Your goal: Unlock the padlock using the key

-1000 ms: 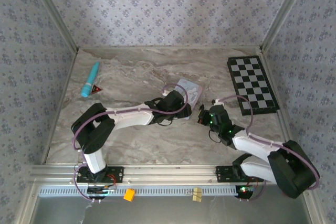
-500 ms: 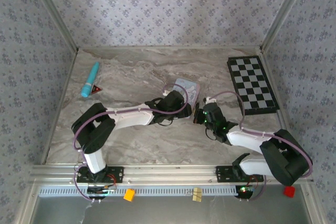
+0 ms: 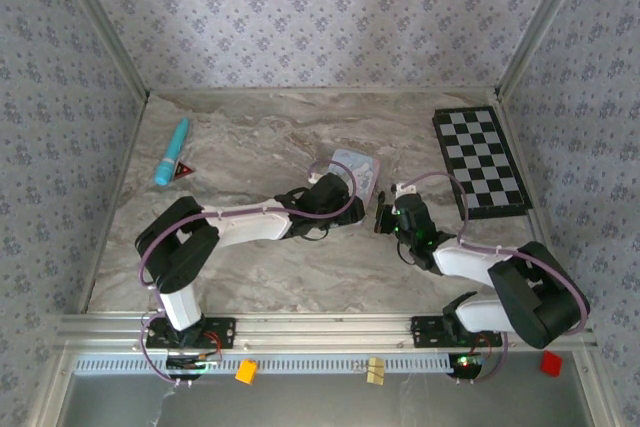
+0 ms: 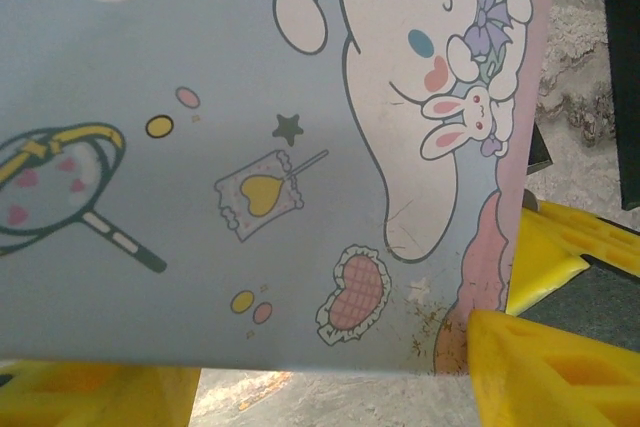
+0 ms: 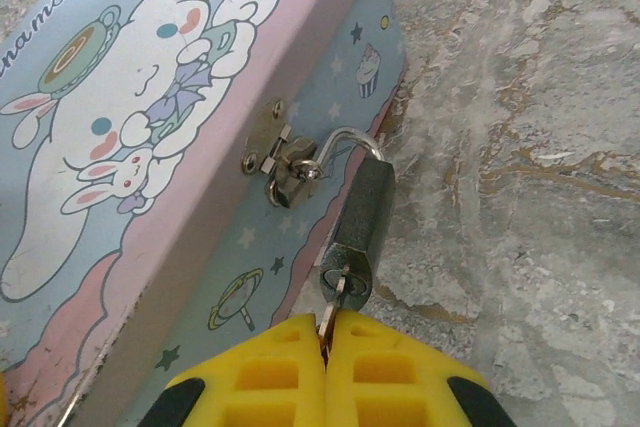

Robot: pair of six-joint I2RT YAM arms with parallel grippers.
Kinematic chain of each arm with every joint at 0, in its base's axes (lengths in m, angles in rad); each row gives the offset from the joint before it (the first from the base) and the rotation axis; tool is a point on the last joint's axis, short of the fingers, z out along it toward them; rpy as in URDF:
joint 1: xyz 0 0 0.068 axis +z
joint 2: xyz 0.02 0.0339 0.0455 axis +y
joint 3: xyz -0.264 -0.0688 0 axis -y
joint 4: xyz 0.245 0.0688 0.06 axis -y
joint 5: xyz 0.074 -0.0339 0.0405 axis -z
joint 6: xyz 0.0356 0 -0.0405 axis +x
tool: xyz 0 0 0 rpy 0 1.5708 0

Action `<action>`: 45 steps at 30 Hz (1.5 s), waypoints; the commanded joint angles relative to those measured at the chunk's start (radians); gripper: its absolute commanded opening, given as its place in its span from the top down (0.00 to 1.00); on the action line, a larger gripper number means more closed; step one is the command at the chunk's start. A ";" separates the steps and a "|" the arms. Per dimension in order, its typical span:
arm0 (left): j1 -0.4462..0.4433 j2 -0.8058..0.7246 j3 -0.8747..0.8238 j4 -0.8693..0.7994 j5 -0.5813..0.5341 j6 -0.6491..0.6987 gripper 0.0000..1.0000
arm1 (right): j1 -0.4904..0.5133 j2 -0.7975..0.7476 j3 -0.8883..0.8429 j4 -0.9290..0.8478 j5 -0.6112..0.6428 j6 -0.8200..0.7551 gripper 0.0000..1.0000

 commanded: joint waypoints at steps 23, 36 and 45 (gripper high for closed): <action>0.027 -0.051 -0.079 -0.070 -0.006 -0.006 0.33 | -0.245 -0.100 -0.082 0.038 -0.387 0.171 0.57; 0.066 -0.136 -0.176 -0.049 -0.027 -0.018 0.34 | -0.256 0.322 0.054 0.301 -0.522 0.281 0.55; 0.078 -0.150 -0.191 -0.043 -0.028 -0.027 0.34 | -0.159 0.450 0.053 0.376 -0.483 0.287 0.58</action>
